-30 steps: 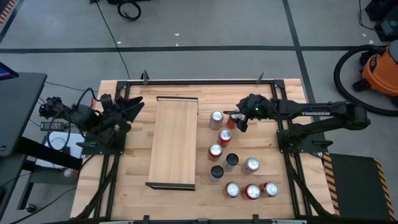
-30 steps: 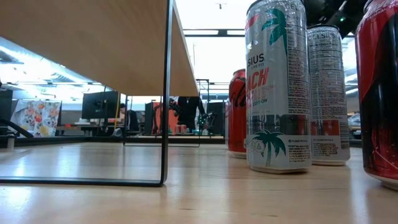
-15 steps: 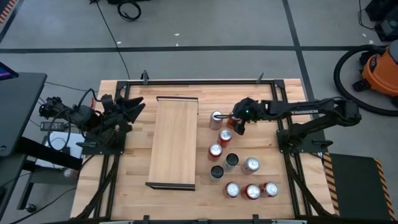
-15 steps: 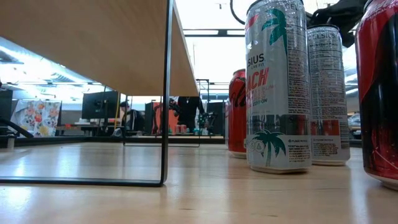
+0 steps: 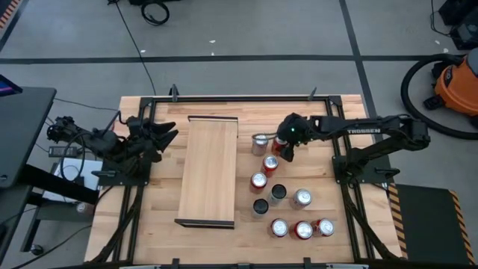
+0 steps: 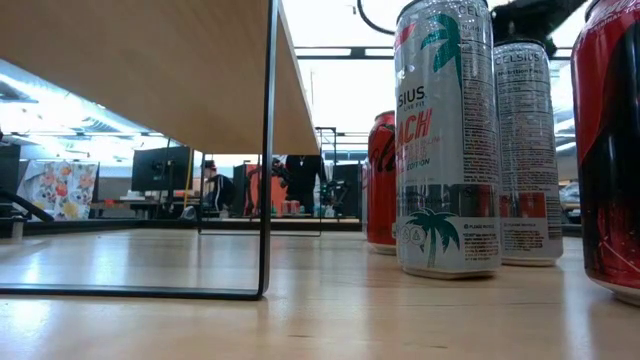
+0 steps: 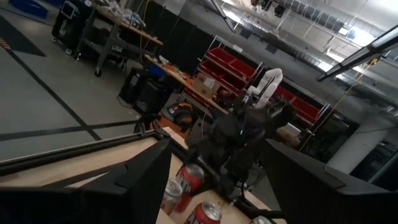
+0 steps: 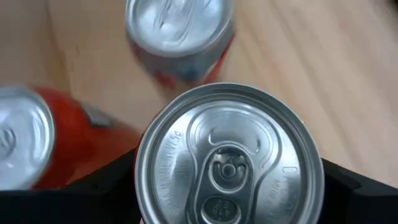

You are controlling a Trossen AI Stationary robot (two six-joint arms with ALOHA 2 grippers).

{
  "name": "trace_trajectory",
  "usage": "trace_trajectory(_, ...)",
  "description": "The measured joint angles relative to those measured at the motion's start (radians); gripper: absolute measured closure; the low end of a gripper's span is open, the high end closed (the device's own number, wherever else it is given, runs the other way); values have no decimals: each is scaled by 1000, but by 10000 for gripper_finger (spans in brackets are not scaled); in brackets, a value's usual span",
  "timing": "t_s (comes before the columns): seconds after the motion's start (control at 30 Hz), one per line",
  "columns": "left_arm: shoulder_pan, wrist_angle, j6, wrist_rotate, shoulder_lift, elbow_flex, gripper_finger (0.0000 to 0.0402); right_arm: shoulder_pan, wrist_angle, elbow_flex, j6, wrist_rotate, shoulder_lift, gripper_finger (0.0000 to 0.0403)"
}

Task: Pick and place cans onto a shelf
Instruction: Put the top orange can on the shelf

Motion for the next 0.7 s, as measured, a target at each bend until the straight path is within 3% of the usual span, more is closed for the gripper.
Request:
trace_trajectory(0.27, 1, -39, -49, 7, -1, 10, 138, -14, -192, 245, -56, 31, 0, 84)
trace_trajectory(0.53, 3, -429, -141, 11, 64, 233, 148, 2, -211, 433, -49, -6, 15, 84)
trace_trajectory(0.7, 3, -612, -143, 14, 107, 344, 165, 30, -171, 535, -47, -65, 116, 83)
